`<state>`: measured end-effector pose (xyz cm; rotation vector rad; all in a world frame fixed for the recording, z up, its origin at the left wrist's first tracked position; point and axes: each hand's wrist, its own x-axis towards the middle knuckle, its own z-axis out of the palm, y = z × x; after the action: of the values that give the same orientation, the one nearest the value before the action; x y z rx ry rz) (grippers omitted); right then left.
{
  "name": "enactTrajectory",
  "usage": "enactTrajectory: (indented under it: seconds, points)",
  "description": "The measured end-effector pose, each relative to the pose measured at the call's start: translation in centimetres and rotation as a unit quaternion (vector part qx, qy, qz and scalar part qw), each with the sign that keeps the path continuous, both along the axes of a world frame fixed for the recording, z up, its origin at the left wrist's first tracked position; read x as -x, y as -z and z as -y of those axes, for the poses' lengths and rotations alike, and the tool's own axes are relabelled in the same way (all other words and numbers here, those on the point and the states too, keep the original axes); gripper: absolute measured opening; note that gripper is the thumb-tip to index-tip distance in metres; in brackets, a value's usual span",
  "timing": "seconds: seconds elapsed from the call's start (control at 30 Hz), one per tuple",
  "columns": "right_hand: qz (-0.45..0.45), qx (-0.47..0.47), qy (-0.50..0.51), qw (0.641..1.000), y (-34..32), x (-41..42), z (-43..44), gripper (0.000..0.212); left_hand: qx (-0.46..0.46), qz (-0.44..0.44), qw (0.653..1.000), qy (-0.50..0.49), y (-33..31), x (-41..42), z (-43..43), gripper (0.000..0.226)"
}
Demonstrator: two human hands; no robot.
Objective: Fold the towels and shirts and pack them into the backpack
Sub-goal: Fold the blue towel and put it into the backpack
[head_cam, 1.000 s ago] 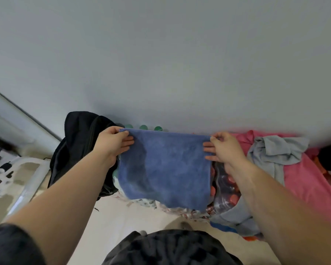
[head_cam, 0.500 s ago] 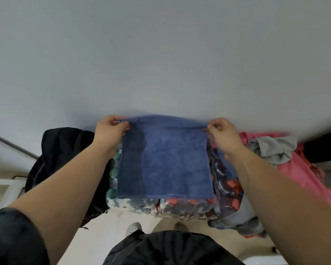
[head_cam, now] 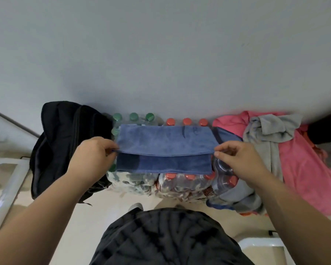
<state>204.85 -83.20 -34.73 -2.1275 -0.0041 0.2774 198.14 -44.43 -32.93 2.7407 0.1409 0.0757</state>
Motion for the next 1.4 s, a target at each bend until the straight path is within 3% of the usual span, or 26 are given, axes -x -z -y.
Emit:
enactTrajectory:
  seconds: [0.17, 0.33, 0.5, 0.57, 0.87, 0.97, 1.03, 1.13, 1.23, 1.3, 1.4]
  points:
    - [0.008, 0.102, -0.057, 0.993, 2.9, 1.7, -0.2, 0.012, -0.127, -0.076, 0.989, -0.005, 2.5, 1.5, 0.8, 0.016]
    - [0.049, 0.118, -0.073, 0.989, 3.2, 2.2, -0.5, 0.016, -0.141, -0.095, 0.985, 0.003, 3.2, 1.6, 1.1, 0.016]
    - [0.104, 0.035, -0.005, 0.994, 1.5, 2.2, -0.5, 0.018, -0.086, 0.044, 0.995, -0.014, 2.2, 1.8, 1.0, 0.02]
    - [0.098, 0.028, -0.006, 0.995, 1.4, 2.2, -0.3, 0.02, -0.076, 0.058, 0.995, -0.011, 2.2, 2.1, 0.6, 0.021]
    - [0.062, 0.208, -0.142, 0.966, 4.2, 2.9, 0.1, 0.021, -0.133, -0.179, 0.974, 0.05, 3.8, 2.0, 0.7, 0.014]
    - [0.11, 0.247, -0.132, 0.954, 2.9, 2.5, -1.1, 0.011, -0.151, -0.179, 0.97, 0.065, 3.0, 1.0, 1.0, 0.028]
    - [0.163, 0.226, -0.116, 0.953, 1.8, 1.7, -2.8, 0.011, -0.132, -0.116, 0.983, 0.05, 2.6, 0.2, 1.7, 0.032]
    - [0.203, 0.229, -0.134, 0.943, 1.9, 0.0, -6.5, 0.037, -0.089, -0.019, 0.995, 0.036, 2.9, -1.7, 3.4, 0.019]
    - [0.114, 0.334, -0.188, 0.917, 3.5, -1.3, -9.8, 0.068, -0.113, -0.08, 0.989, 0.052, 4.8, -3.1, 5.2, 0.05]
    - [0.077, 0.392, -0.212, 0.892, 5.4, -1.4, -10.2, 0.076, -0.122, -0.137, 0.982, 0.05, 6.4, -3.0, 5.9, 0.072]
    - [0.079, 0.413, -0.211, 0.882, 7.0, -0.9, -9.4, 0.082, -0.136, -0.158, 0.977, 0.053, 8.6, -2.4, 5.8, 0.083]
